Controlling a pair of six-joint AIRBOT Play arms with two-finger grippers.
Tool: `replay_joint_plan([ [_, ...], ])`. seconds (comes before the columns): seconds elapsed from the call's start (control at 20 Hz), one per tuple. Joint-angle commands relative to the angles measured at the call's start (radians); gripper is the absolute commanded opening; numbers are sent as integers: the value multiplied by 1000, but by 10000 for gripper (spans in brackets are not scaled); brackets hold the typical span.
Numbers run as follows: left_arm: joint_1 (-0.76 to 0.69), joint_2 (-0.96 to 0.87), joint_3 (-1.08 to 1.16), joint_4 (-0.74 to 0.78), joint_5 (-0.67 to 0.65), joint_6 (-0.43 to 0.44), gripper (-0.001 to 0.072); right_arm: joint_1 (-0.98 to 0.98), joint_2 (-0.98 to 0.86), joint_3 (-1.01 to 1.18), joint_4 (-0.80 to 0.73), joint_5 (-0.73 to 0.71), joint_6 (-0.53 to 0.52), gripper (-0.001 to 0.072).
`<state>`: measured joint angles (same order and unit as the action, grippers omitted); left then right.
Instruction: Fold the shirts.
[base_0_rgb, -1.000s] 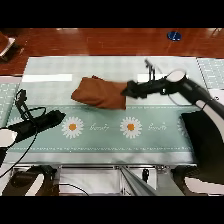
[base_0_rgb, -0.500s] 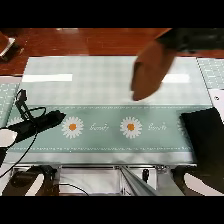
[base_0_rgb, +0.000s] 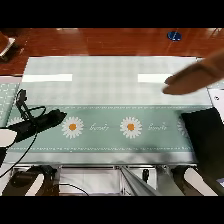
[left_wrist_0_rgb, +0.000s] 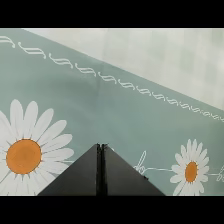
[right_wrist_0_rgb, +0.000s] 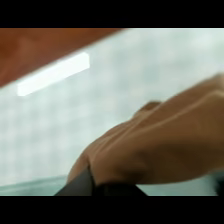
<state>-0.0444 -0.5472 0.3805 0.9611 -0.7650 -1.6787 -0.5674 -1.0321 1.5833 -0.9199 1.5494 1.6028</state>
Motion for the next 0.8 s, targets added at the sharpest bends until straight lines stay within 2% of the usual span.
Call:
replay_joint_plan([
  [0.0,0,0,0,-5,29,2,20,-135,32,-31,-212,242,34,17],
  [0.1,0,0,0,-5,54,2,20,-207,66,-68,-302,301,34,17],
  [0.35,0,0,0,-5,67,10,20,-399,199,-182,-536,306,35,17],
  [0.55,0,0,0,-5,66,20,20,-444,338,-375,-764,306,69,17],
  [0.7,-15,0,0,-5,66,26,20,-444,414,-528,-763,306,48,19],
  [0.75,-27,0,0,-5,66,47,20,-444,419,-571,-765,306,42,150],
])
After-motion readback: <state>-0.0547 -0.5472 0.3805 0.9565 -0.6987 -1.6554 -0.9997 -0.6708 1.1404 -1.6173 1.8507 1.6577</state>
